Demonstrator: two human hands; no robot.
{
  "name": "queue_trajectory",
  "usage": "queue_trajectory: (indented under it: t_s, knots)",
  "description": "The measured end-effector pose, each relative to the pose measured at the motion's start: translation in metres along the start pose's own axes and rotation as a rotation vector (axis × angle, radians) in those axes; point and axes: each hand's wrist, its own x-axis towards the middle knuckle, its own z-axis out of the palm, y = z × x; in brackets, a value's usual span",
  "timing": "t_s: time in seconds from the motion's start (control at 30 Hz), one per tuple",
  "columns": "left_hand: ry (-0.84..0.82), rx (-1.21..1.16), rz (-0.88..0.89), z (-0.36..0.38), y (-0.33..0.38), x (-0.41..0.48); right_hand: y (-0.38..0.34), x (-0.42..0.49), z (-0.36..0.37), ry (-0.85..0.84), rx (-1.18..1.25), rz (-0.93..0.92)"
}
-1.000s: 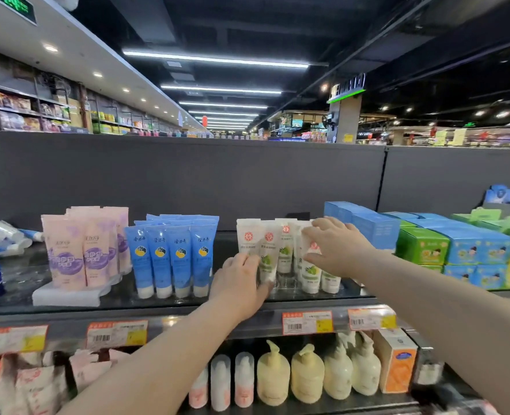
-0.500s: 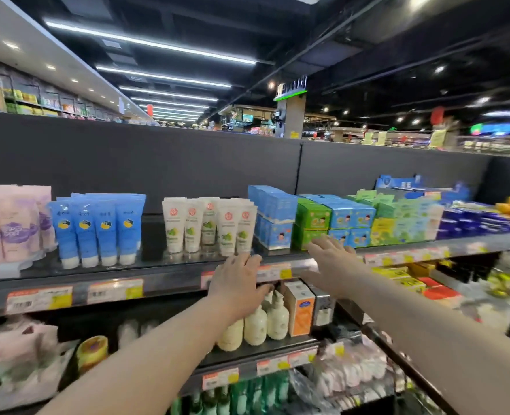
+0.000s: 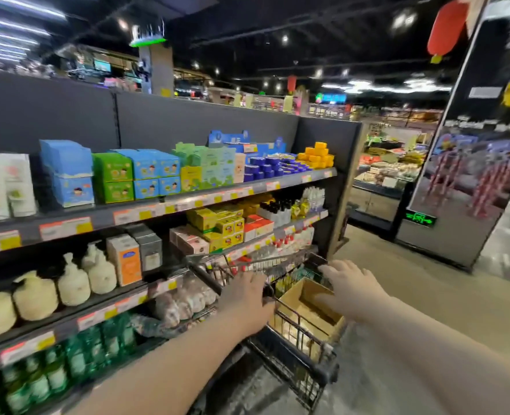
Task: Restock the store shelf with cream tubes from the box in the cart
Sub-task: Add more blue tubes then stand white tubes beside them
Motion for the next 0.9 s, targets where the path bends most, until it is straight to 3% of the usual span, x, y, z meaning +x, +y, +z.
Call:
queue_trajectory:
  t_s: [0.3,0.57,0.9]
  knots:
    - [-0.157,0.062,0.108,0.064,0.101,0.054,0.111,-0.027,0.037,-0.059,0.073,0.130]
    - [-0.212,0.060,0.145,0.152,0.158,0.159,0.198,0.041,0.087,-0.109,0.032,0.107]
    - [-0.323,0.072,-0.091,0.216,0.134,0.292,0.271,0.202,0.139,-0.260,0.050,0.002]
